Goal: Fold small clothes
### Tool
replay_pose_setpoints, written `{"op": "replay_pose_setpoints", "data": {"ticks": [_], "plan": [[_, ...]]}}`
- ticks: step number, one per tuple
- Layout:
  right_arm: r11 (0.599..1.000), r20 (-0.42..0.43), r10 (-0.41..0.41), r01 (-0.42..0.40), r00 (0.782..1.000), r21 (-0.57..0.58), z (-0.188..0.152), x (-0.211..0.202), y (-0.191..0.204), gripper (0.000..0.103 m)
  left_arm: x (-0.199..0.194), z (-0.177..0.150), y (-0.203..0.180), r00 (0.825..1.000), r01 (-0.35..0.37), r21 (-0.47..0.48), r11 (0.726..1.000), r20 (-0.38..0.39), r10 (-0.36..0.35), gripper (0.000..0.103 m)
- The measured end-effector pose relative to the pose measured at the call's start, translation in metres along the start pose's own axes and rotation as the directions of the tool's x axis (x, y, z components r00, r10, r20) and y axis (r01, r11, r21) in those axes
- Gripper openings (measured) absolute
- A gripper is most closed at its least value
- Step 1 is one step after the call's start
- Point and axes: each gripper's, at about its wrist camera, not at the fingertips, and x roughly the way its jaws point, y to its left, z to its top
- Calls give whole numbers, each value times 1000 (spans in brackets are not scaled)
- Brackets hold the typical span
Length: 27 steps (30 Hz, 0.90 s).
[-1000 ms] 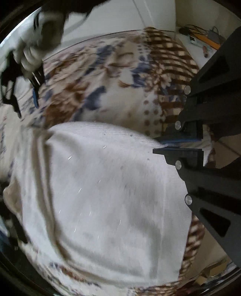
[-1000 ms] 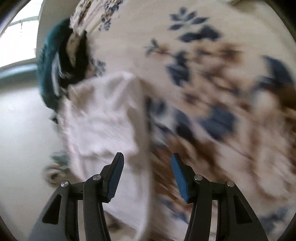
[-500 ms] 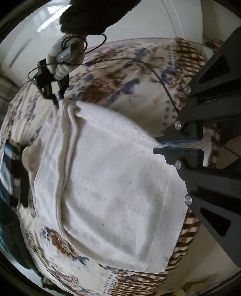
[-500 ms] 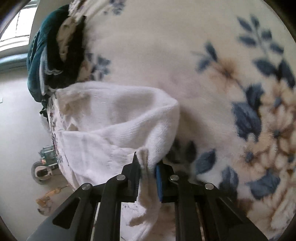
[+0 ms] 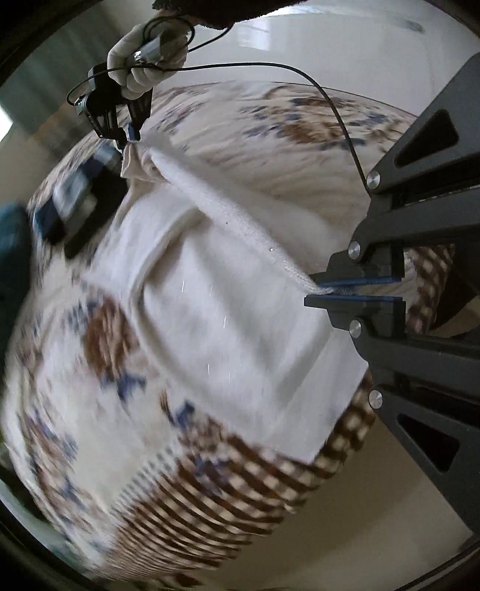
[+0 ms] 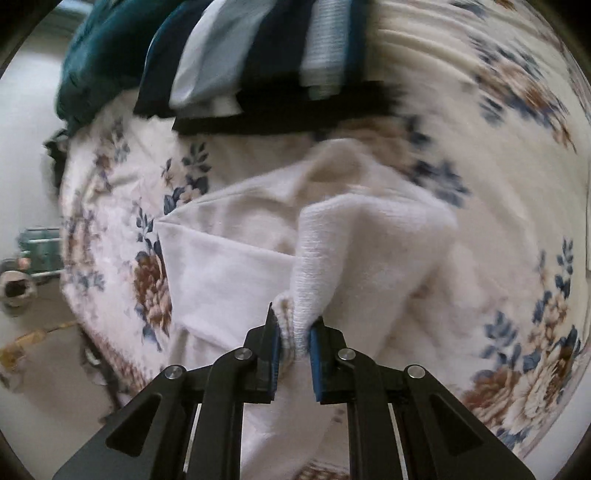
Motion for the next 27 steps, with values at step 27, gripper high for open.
{"op": "replay_pose_setpoints", "data": {"ticks": [27], "plan": [[988,-237,-93,120,967,100,-206,122,56,48,83,69,155,967,56,-59,997,-245,-69,2]]}}
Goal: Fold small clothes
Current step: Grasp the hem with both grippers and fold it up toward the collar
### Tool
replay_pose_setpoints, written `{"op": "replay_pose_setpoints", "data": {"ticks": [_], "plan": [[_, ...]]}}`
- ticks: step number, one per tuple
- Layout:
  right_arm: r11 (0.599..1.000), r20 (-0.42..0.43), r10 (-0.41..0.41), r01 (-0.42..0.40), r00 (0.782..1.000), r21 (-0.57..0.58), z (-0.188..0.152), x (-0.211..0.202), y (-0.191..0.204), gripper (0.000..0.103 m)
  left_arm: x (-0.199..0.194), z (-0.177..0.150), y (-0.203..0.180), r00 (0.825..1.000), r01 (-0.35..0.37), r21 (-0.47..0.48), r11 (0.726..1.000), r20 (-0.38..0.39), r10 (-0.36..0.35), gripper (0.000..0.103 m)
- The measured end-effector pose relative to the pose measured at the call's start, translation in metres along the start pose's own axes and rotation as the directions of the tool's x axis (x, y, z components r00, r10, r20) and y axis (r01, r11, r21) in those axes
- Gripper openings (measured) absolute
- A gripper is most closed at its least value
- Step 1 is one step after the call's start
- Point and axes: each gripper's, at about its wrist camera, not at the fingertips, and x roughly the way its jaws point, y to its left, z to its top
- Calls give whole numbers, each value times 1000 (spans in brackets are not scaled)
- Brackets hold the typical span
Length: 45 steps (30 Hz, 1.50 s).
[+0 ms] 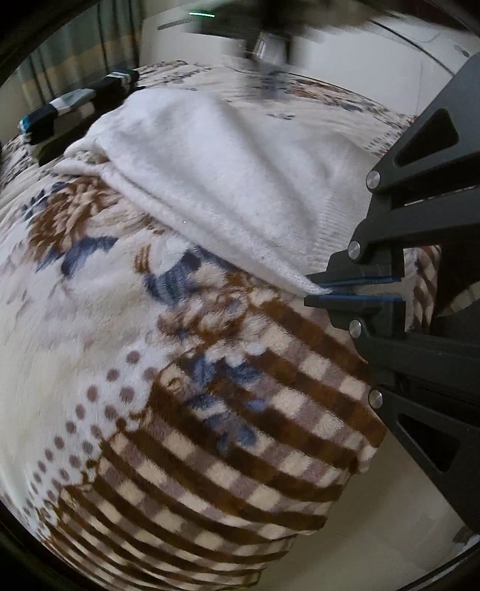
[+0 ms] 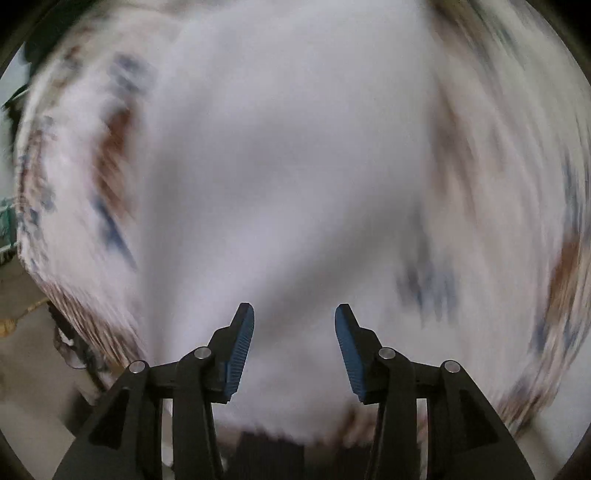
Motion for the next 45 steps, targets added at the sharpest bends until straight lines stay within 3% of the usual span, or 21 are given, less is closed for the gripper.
{"op": "replay_pose_setpoints", "data": {"ticks": [3,5,7,12,19,22,27,32,35,37,41,42,45], "plan": [[983,-91,128,-115,988,140,-62,56,-52,48,1,1,-3,1000,-22,19,1000,-7,22,2],[970,-98,193,-175,976,169,-87,82,-65,47,2,1,-4,999,-40,24,999,-10,40,2],[949,-22,254,-245,967,200,-109,89,-72,8,2,2,-8,999,-53,25,998,-11,53,2],[951,88,198,-213,976,224,-153,74,-79,6,-3,0,-20,996,-88,53,995,-15,89,2],[958,117,175,-197,978,210,-202,67,-86,4,-9,-2,-33,994,-106,79,991,-14,108,2],[942,154,230,-260,961,211,-212,54,-94,4,-19,-5,-38,995,-103,94,990,1,103,2],[940,98,234,-250,967,231,-236,57,-107,2,-26,-7,-27,994,-112,88,990,29,110,2],[940,32,248,-248,968,232,-255,96,-102,2,9,-3,-4,980,-199,129,971,23,198,2],[951,14,238,-236,971,200,-258,105,-90,2,27,2,8,979,-204,134,970,5,205,3],[964,9,207,-205,978,170,-260,111,-89,3,33,4,12,981,-187,133,973,-17,191,5],[945,14,273,-271,962,181,-259,107,-102,7,19,6,18,993,-102,103,989,-56,108,10],[931,18,320,-318,947,179,-261,102,-109,15,9,8,24,995,-75,91,993,-54,80,14],[901,14,403,-399,915,169,-267,90,-133,49,-18,9,37,1000,17,63,998,-19,-16,46]]}}
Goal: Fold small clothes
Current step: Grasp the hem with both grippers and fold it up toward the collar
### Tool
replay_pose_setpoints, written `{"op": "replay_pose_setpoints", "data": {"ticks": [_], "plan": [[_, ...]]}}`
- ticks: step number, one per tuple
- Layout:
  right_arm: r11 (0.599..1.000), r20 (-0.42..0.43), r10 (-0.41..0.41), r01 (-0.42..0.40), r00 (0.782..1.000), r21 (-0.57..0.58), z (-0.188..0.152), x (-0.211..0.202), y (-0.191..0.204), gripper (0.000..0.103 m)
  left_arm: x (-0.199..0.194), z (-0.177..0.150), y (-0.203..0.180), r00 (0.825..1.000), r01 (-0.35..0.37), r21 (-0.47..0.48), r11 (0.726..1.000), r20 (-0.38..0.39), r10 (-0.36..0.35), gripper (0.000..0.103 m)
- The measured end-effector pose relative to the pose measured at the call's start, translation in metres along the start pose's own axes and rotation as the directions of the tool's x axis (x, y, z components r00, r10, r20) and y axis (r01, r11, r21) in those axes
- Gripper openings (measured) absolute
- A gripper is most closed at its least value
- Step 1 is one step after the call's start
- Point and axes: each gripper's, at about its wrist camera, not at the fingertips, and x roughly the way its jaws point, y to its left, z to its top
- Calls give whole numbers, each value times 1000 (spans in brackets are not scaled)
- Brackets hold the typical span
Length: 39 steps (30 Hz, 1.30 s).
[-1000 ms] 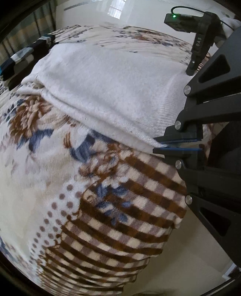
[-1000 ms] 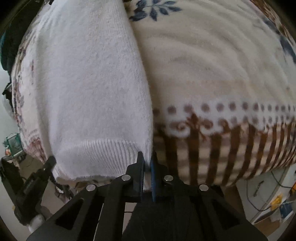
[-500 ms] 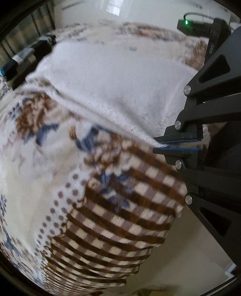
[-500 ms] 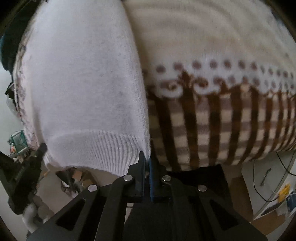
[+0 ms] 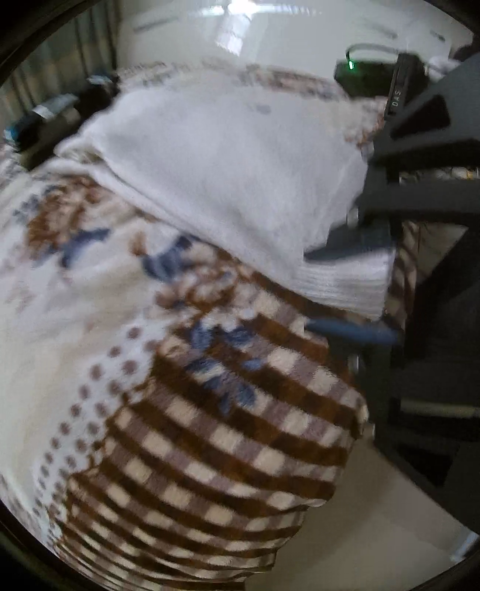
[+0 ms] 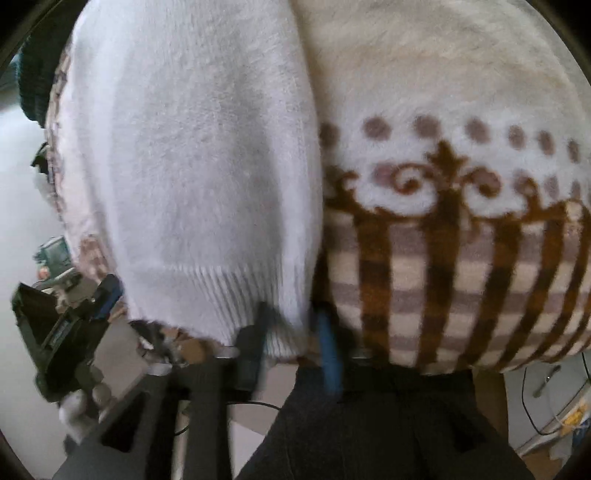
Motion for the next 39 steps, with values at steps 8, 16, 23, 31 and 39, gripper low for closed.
{"op": "replay_pose_setpoints", "data": {"ticks": [8,16,23,31,39], "plan": [[991,96,132,-133,987,4,3,-50,-37,69,26,24,6,994,112,52,992,-6,-112,58],[951,82,299,-304,951,60,25,-18,-54,76,65,12,-16,966,223,83,971,-153,-208,55],[908,91,387,-396,918,139,3,-23,-53,15,28,9,-17,962,227,-18,974,-151,-227,9],[875,188,459,-478,868,73,-16,-119,-15,13,-45,58,-67,922,367,-82,927,-101,-374,9],[862,355,492,-502,795,-70,78,-235,36,13,-43,185,-150,889,457,3,889,38,-457,11]]}}
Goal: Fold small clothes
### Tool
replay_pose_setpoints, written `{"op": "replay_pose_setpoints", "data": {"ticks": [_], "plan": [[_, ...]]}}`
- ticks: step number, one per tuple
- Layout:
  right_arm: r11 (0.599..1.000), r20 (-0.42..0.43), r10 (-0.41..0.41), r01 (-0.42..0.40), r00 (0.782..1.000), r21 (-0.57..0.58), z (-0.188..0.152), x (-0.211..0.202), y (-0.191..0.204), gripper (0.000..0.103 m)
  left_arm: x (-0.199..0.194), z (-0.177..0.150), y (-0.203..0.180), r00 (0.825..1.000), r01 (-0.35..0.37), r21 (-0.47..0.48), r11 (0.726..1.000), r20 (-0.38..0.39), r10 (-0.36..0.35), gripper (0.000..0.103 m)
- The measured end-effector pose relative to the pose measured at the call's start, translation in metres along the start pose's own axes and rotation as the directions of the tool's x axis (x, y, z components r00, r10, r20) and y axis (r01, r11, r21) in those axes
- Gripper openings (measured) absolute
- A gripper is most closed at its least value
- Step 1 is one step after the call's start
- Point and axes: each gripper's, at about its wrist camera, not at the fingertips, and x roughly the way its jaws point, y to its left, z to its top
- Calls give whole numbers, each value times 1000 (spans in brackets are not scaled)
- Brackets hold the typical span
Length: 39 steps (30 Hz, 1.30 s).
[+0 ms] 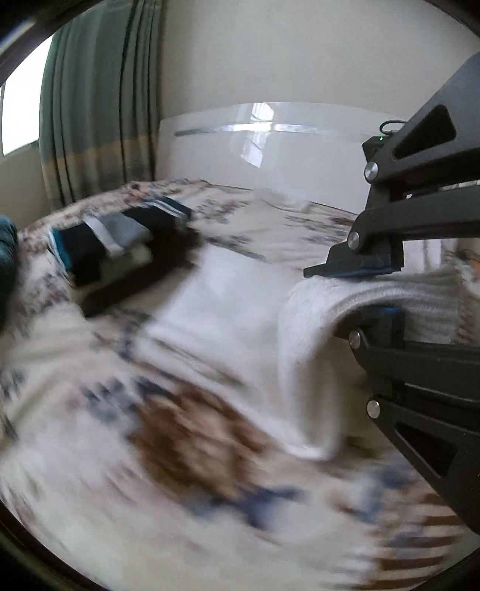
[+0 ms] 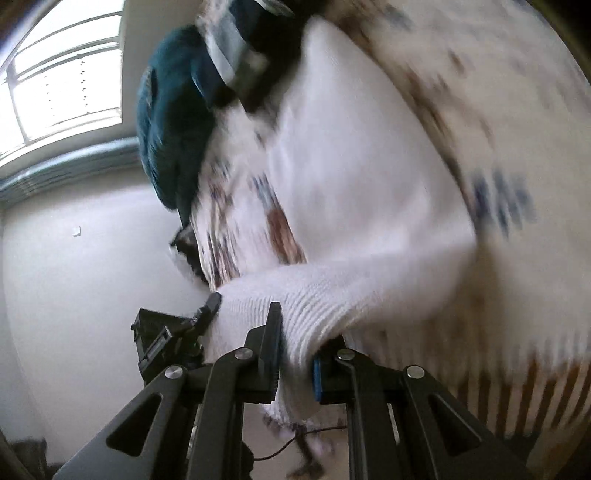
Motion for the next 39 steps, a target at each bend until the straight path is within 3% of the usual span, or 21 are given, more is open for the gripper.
{"op": "replay_pose_setpoints", "data": {"ticks": [3,6,8,10,12,13,15,18,19,21,22,23,24,25,27,31,35,39], "plan": [[1000,47,-12,13,999,-15,64,13,18,14,35,56,-4,1000,4,3,1000,16,-4,14],[1000,80,-15,13,997,26,135,28,27,19,69,105,-5,999,-12,7,1000,30,12,25],[999,100,2,-6,995,45,173,33,25,34,77,129,-3,998,23,-11,1000,55,-22,38],[997,149,54,-63,987,54,204,30,30,54,72,143,-3,995,40,-14,999,88,-38,44],[999,175,42,-47,984,27,216,26,42,61,66,147,-4,993,24,18,1000,118,-26,51],[1000,184,18,-16,983,-13,217,21,48,62,61,143,-7,991,-26,62,998,135,18,53],[987,181,-97,118,979,-105,207,12,55,62,69,136,-14,986,-118,146,982,135,98,54],[921,176,-298,331,938,-204,194,16,48,62,97,120,-23,964,-266,316,910,99,248,54],[904,169,-334,366,927,-222,187,14,41,62,116,115,-25,940,-337,383,860,92,328,53],[883,142,-369,394,918,-254,187,29,33,60,140,110,-23,919,-378,444,812,72,389,49],[879,126,-376,396,918,-264,188,37,29,52,159,110,-22,898,-410,476,778,59,437,18],[875,120,-379,398,917,-276,187,41,26,40,168,111,-20,885,-426,488,762,49,464,2],[863,126,-395,415,910,-289,188,46,26,8,170,111,-19,885,-425,488,762,48,463,2],[847,147,-415,440,898,-298,189,48,27,4,165,114,-20,895,-418,473,776,66,442,2],[838,215,-415,464,884,-289,193,40,33,4,146,119,-22,905,-415,431,801,100,415,2],[846,289,-394,467,873,-258,204,11,41,3,108,133,-22,908,-420,346,839,171,383,2],[854,296,-402,472,866,-220,224,7,37,3,116,157,2,906,-422,244,873,141,399,2],[831,261,-472,524,842,-186,257,38,22,3,155,171,21,893,-444,243,863,43,447,2]]}}
